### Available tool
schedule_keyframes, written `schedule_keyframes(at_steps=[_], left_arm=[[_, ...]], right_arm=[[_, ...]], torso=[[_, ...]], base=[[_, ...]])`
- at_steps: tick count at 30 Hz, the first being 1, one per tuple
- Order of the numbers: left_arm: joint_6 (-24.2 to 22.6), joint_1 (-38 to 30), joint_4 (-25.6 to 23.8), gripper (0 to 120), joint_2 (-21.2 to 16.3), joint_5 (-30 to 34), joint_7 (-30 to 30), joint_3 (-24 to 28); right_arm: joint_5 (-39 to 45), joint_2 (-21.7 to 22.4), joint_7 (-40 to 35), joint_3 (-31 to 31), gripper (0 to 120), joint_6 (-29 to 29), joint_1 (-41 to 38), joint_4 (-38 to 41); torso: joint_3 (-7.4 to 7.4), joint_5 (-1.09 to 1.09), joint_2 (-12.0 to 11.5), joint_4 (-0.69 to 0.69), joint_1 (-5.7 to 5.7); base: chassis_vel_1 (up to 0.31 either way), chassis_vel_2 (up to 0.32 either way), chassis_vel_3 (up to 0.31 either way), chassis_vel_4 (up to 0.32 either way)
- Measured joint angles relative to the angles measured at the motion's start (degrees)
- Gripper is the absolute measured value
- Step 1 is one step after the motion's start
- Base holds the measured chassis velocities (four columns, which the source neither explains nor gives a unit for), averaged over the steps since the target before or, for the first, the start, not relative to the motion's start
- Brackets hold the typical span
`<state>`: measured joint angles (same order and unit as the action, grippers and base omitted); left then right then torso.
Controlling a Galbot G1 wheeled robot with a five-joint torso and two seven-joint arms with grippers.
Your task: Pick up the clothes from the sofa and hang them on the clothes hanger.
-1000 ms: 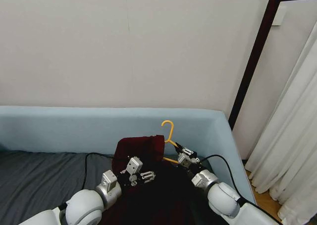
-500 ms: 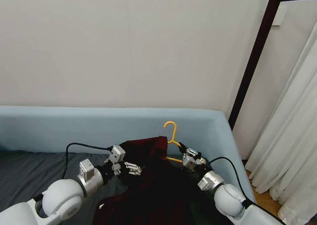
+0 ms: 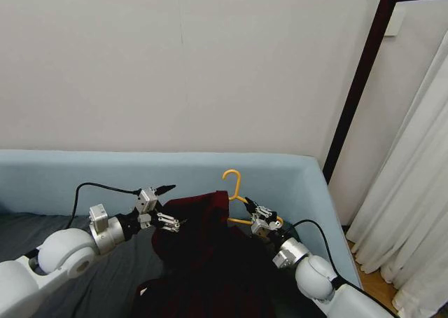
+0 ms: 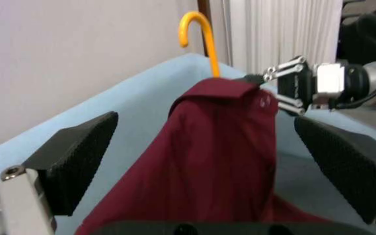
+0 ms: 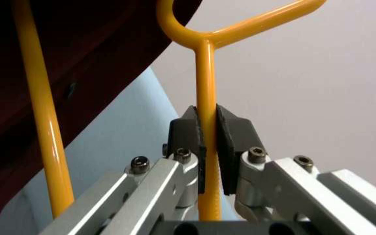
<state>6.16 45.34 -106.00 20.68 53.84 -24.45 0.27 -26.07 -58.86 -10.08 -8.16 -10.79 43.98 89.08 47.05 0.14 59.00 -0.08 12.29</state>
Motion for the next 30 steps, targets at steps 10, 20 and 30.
schedule_keyframes(at_steps=[10,20,30], left_arm=[[-3.8,-13.3,6.4,100,0.3,0.7,0.7,10.9],[-4.8,-30.5,12.3,100,2.9,2.2,-3.2,28.3],[-5.5,-44.7,19.2,95,7.7,1.5,-11.2,43.4]], right_arm=[[-1.2,-0.6,-0.5,-1.1,5,-0.7,-0.1,0.6],[-3.1,-0.1,-0.7,-0.4,5,-1.6,-0.1,1.0],[-4.1,0.1,-1.0,1.0,5,-2.2,0.4,0.8]], torso=[[0.01,0.01,0.0,-0.01,0.00],[0.00,0.01,0.0,0.00,0.00],[0.01,0.02,0.0,0.01,0.00]], base=[[0.000,0.000,0.000,0.000],[0.000,0.000,0.000,0.000],[0.000,0.000,0.000,0.000]])
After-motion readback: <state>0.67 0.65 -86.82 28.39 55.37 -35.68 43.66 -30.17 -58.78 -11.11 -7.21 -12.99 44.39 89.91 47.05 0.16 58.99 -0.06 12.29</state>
